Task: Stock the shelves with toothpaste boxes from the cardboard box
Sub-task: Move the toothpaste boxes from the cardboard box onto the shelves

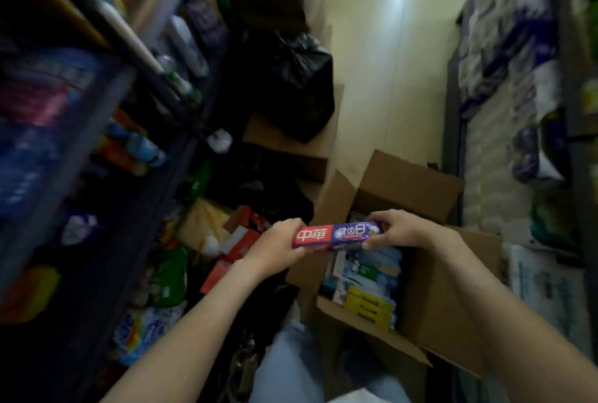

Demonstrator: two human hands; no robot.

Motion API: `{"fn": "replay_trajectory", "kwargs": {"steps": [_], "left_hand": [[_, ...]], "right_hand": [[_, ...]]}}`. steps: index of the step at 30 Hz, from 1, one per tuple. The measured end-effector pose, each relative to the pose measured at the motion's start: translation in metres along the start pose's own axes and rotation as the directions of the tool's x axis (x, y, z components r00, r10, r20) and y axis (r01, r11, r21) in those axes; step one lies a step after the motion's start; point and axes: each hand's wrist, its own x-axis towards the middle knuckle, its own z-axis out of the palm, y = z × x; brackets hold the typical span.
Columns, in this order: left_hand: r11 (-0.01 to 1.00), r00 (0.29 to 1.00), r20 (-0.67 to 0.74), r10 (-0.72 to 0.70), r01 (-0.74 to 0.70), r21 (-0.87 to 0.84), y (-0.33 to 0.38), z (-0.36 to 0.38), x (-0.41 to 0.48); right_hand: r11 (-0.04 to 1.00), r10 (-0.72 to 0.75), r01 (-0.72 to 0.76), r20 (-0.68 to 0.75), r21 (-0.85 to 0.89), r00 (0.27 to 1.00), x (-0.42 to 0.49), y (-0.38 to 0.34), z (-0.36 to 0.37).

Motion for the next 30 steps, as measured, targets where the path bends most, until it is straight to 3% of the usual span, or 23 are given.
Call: {"fn": "replay_trajectory", "kwargs": {"steps": [3, 5, 8, 12, 17, 23, 26, 30], "left_hand": [[0.940, 0.974, -0.095, -0.203, 0.167, -0.296, -0.013, -0.067, -0.043], [0.896, 0.943, -0.177, -0.281, 0.192, -0.400, -0.020, -0.106, -0.068], [0.828, 0.851, -0.327, -0.411, 0.198, -0.525, -0.028, -0.152, -0.101], [0.706, 0.613, -0.507, -0.606, 0.121, -0.698, -0.042, -0.190, -0.146], [0.625, 0.408, -0.561, -0.720, 0.028, -0.780, -0.051, -0.211, -0.197], [0.661, 0.042, -0.661, -0.749, -0.014, -0.750, -0.044, -0.226, -0.240], [0.694, -0.066, -0.692, -0.719, -0.021, -0.720, -0.041, -0.235, -0.258], [0.696, -0.182, -0.688, -0.702, 0.028, -0.718, -0.043, -0.247, -0.278]], "right_hand": [[0.978, -0.077, 0.095, -0.104, 0.186, 0.992, -0.014, -0.059, -0.012], [0.931, -0.100, 0.153, -0.171, 0.332, 0.980, -0.019, -0.100, -0.011], [0.891, -0.177, 0.255, -0.228, 0.377, 0.957, -0.021, -0.167, -0.004], [0.858, -0.297, 0.387, -0.288, 0.337, 0.910, -0.021, -0.252, 0.004], [0.822, -0.479, 0.545, -0.317, 0.166, 0.819, -0.025, -0.345, 0.010], [0.688, -0.715, 0.718, -0.265, -0.105, 0.646, -0.046, -0.436, 0.031], [0.617, -0.782, 0.763, -0.258, -0.193, 0.567, -0.058, -0.468, 0.041], [0.583, -0.805, 0.798, -0.240, -0.151, 0.542, -0.072, -0.498, 0.055]]}}
